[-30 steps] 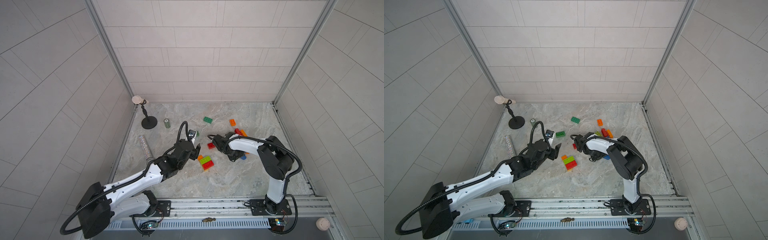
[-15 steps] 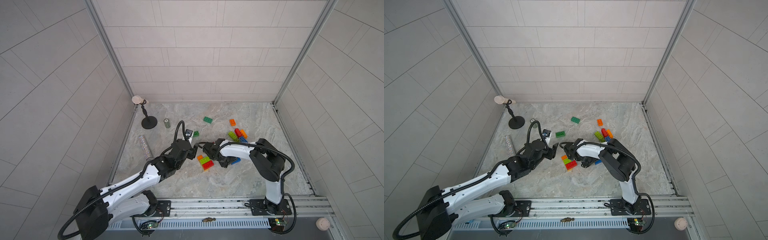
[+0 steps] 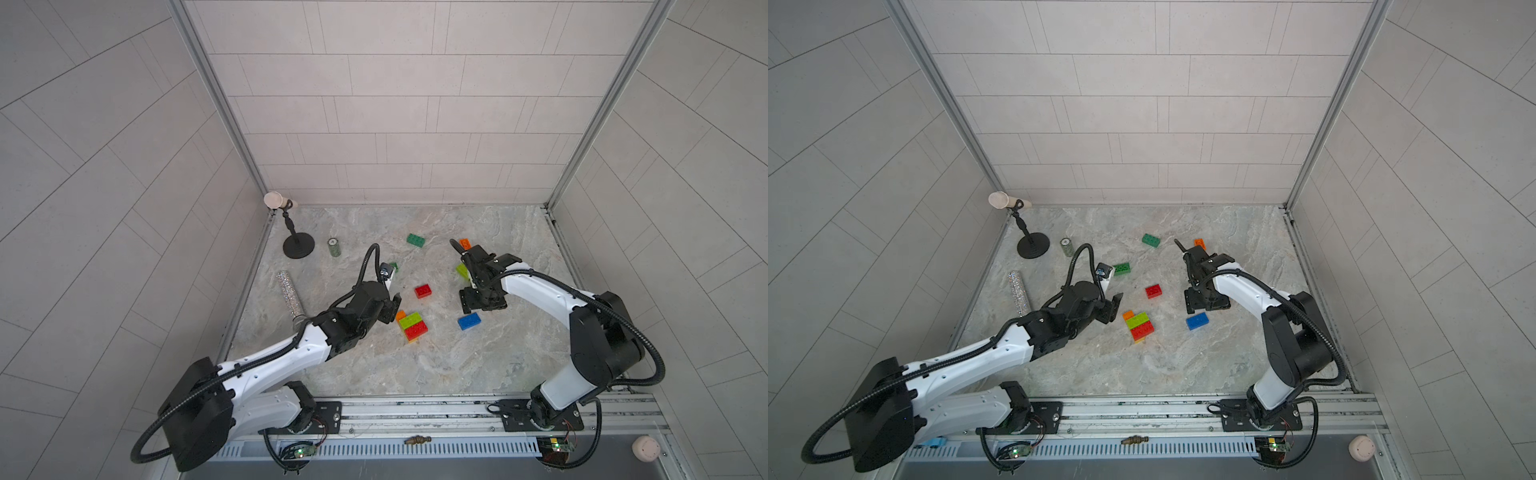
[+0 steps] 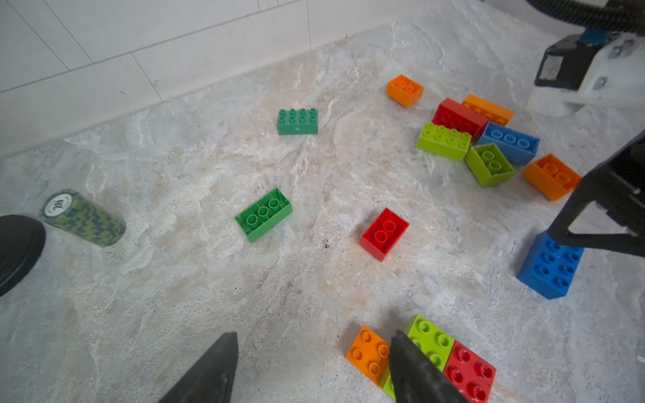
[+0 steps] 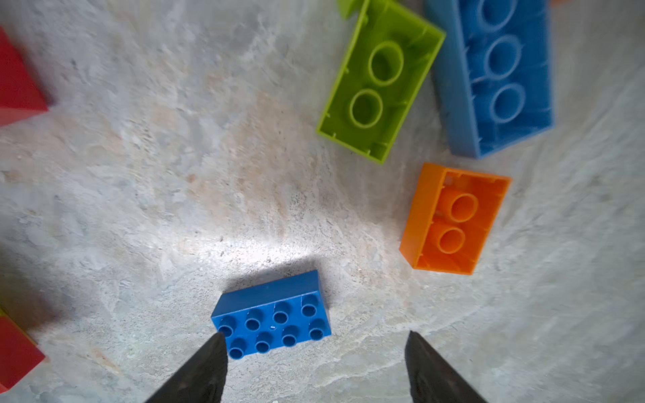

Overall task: Assemble a rectangle with lego
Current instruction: Adjust the lego brick at the center of the board, then pick up the lego brick from the center of the board.

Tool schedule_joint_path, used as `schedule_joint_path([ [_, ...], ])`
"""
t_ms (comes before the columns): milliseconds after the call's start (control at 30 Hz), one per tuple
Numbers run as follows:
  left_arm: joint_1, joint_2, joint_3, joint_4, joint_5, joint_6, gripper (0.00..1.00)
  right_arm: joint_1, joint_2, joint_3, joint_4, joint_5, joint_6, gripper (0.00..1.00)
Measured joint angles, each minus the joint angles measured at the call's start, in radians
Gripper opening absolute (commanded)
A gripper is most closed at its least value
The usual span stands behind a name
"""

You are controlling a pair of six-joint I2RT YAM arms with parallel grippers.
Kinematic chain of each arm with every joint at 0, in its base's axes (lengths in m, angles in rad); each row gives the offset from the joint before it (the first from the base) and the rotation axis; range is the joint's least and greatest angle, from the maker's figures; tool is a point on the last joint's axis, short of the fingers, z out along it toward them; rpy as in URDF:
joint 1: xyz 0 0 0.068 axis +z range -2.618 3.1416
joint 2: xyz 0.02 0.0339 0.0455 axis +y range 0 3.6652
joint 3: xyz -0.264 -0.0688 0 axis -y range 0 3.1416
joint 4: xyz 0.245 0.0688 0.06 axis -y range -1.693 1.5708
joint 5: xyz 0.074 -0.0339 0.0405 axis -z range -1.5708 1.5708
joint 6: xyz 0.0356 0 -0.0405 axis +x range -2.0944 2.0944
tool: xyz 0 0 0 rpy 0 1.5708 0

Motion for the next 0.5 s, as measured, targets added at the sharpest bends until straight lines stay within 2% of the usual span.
schedule_joint_path([
  [100, -0.004, 0.025, 0.001, -0.001, 0.005, -0.001, 0.74, -0.024, 0.03, -0.025, 0.04, -0.076, -0.019, 0.83],
  [267, -0.003, 0.031, 0.011, -0.006, -0.001, -0.003, 0.74, -0.003, 0.05, -0.048, 0.088, -0.142, -0.025, 0.83],
  [500, 0.002, 0.032, 0.015, -0.01, -0.003, -0.003, 0.74, 0.114, 0.078, -0.025, 0.065, -0.051, -0.021, 0.77],
])
